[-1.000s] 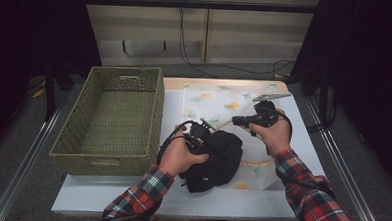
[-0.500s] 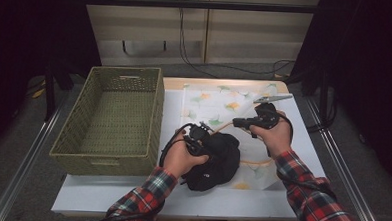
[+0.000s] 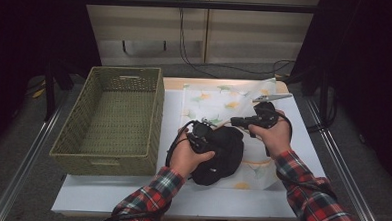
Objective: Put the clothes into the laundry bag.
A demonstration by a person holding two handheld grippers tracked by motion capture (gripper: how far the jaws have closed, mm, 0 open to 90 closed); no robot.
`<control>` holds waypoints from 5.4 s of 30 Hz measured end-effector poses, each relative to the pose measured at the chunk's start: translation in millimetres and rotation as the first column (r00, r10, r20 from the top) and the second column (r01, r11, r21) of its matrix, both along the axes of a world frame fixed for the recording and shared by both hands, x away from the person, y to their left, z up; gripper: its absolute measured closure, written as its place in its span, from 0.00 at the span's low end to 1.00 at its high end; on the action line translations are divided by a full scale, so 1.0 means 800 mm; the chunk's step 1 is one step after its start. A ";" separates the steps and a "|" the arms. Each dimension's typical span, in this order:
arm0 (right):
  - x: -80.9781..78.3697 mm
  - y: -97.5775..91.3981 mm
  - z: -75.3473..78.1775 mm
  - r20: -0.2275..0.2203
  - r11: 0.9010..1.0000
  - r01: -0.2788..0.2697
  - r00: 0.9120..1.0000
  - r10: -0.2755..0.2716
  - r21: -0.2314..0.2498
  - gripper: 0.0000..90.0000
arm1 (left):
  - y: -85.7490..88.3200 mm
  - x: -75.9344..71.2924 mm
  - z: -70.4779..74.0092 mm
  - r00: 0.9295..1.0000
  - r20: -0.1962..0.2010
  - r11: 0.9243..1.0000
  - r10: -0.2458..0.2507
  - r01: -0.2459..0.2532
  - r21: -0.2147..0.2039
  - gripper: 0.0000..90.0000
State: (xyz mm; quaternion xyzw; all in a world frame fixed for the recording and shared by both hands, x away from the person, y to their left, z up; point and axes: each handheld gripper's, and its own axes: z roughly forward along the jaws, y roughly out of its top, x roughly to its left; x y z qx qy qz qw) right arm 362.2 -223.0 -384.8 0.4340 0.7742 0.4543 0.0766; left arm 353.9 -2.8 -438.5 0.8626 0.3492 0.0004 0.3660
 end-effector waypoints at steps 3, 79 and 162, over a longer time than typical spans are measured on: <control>0.000 -0.003 -0.002 -0.004 1.000 -0.003 1.000 0.003 -0.006 1.00 | 0.002 0.001 0.003 1.000 0.016 1.000 -0.017 0.017 0.000 0.25; -0.002 -0.003 -0.007 -0.017 1.000 -0.008 1.000 0.008 -0.007 1.00 | 0.006 -0.015 -0.013 0.998 -0.028 0.993 -0.061 0.064 0.096 0.53; 0.010 -0.001 -0.012 -0.038 0.999 -0.043 0.998 0.043 0.002 1.00 | -0.002 -0.025 -0.014 0.992 -0.071 0.995 0.104 -0.105 -0.001 0.78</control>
